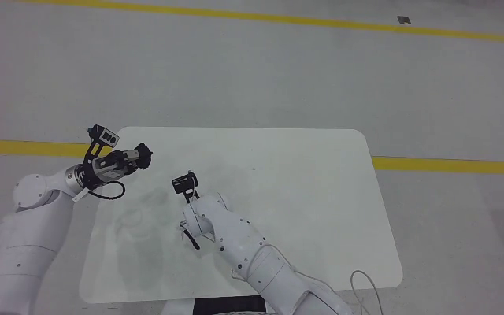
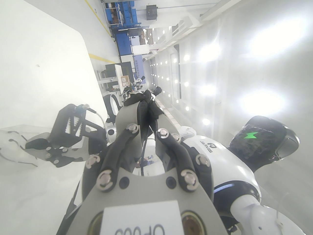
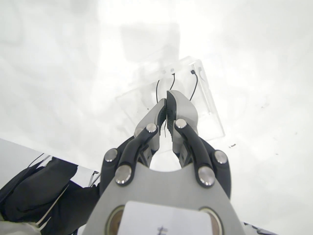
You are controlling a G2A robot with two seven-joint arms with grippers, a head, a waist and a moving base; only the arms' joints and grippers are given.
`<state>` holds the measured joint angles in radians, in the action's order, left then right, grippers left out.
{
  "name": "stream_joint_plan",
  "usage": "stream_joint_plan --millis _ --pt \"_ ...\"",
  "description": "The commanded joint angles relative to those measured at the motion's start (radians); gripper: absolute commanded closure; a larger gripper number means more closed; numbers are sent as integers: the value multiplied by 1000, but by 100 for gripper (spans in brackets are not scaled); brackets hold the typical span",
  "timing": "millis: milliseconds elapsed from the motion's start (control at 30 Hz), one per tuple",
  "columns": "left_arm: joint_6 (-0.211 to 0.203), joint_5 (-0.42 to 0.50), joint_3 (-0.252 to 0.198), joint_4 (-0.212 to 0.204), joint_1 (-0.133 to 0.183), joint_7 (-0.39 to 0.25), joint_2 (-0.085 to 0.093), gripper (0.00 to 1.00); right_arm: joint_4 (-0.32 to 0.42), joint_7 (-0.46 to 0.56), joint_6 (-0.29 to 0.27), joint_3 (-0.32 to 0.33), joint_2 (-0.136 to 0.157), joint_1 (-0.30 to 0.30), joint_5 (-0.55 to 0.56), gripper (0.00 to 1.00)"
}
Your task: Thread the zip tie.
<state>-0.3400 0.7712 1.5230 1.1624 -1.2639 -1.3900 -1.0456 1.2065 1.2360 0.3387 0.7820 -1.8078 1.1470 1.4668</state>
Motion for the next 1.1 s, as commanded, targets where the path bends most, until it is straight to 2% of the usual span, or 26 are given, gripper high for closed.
stream_joint_plan --millis 0,133,267,367,600,700,1000,1067 --pt "0 0 0 0 0 0 0 100 45 5 -6 14 7 20 2 100" --pt "0 0 0 0 0 0 0 100 156 13 -31 52 26 72 8 100" --pt "0 0 0 0 0 0 0 100 273 -12 -66 96 51 127 -32 100" --pt "0 0 0 0 0 0 0 100 365 -79 -98 139 74 185 -105 100" --pt "0 0 0 0 0 0 0 100 515 -287 -167 219 115 312 -251 100" --pt "0 0 0 0 0 0 0 100 553 -344 -196 235 127 353 -273 100" --pt "0 0 0 0 0 0 0 100 553 -344 -196 235 127 353 -273 100" --pt "18 -2 -15 8 -9 25 -2 100 549 -413 -184 240 129 364 -288 100"
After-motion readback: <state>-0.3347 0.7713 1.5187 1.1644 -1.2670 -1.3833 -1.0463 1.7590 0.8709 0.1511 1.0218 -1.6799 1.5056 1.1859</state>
